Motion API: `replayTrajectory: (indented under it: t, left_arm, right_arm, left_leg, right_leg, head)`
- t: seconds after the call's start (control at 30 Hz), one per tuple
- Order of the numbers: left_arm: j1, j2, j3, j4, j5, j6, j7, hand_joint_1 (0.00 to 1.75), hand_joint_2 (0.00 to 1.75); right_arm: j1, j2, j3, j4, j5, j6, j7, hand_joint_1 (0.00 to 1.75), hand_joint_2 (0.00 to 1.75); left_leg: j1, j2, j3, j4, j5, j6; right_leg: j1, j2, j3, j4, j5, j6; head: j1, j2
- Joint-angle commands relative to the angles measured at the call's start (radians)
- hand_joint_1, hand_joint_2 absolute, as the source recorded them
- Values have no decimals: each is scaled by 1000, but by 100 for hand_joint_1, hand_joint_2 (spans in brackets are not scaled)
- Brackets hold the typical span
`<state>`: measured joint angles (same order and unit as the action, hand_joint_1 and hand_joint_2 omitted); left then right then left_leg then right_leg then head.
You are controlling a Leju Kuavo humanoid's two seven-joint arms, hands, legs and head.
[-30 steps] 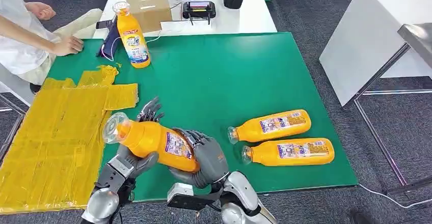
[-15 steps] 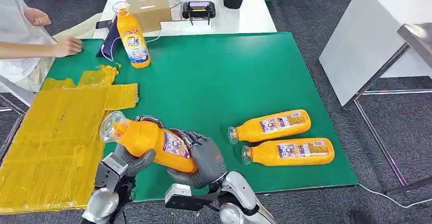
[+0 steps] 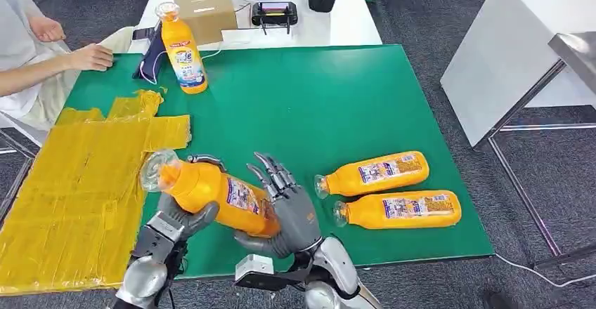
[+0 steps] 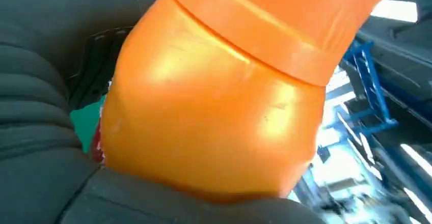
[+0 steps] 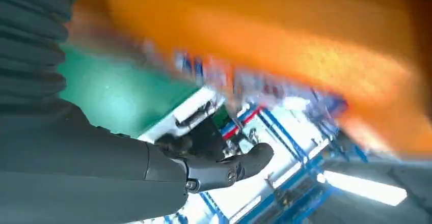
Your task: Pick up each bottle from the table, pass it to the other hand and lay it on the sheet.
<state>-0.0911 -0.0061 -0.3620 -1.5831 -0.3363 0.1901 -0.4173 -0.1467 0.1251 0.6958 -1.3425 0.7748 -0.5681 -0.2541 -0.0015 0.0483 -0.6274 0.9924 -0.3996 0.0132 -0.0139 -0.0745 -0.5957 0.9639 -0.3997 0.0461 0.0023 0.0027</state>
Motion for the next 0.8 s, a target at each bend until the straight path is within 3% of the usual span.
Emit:
replayTrajectory:
  t: [0.03, 0.13, 0.23, 0.27, 0.3, 0.37, 0.47, 0.6, 0.8]
  left_arm:
    - [-77, 19, -26, 91, -430, 254, 124, 175, 175]
    - [-165, 39, -39, 212, -889, 338, 341, 175, 175]
    - [-267, 53, -56, 358, -1171, 286, 492, 175, 175]
    - [-274, 51, -57, 375, -1172, 295, 495, 175, 175]
    - [-323, 97, -122, 427, -1235, 268, 568, 175, 175]
    - [-334, 92, -130, 446, -1235, 273, 575, 175, 175]
    - [-505, 189, -399, 612, -1235, 121, 775, 175, 175]
    - [-661, 173, -480, 903, -1235, 135, 806, 175, 175]
    - [-663, 171, -479, 912, -1235, 143, 803, 175, 175]
  right_arm:
    - [103, -49, -150, -233, -36, -108, -53, 0, 175]
    - [149, -49, -199, -332, -53, -130, -78, 0, 175]
    - [148, -42, -216, -359, -63, -123, -85, 0, 175]
    - [146, -41, -217, -359, -63, -121, -84, 0, 175]
    - [141, -37, -219, -354, -62, -122, -83, 0, 175]
    - [140, -34, -221, -351, -61, -121, -84, 0, 175]
    - [123, -32, -218, -344, -72, -110, -85, 0, 175]
    - [115, -34, -211, -355, -87, -107, -88, 0, 175]
    - [116, -35, -211, -355, -87, -108, -88, 0, 175]
  left_leg:
    - [1, -6, 2, 0, -1, -1]
    - [1, -10, 4, 0, -1, -1]
    - [1, -9, 4, 0, 0, -1]
    - [1, -7, 2, 0, 0, -1]
    - [1, -9, 4, 0, 0, -1]
    - [1, -6, 2, -1, 1, -1]
    - [2, -8, 5, 0, 0, -1]
    - [2, -9, 5, 0, 1, -1]
    - [1, -2, 4, 0, 0, 0]
  right_leg:
    - [0, 0, 3, 0, -2, -1]
    - [0, -1, 6, 0, -4, -2]
    - [0, -1, 5, 0, -3, -2]
    - [0, -1, 3, 0, -1, -1]
    - [-1, 0, 5, 1, -2, -2]
    - [0, 0, 3, 0, -1, -1]
    - [0, 2, 6, 0, -2, -2]
    - [0, 1, 6, 0, -2, -2]
    - [0, 5, 5, 1, -1, -1]
  head:
    - [1, 0]
    - [0, 0]
    - [1, 0]
    - [0, 0]
    - [0, 0]
    - [1, 0]
    - [0, 0]
    - [1, 0]
    - [0, 0]
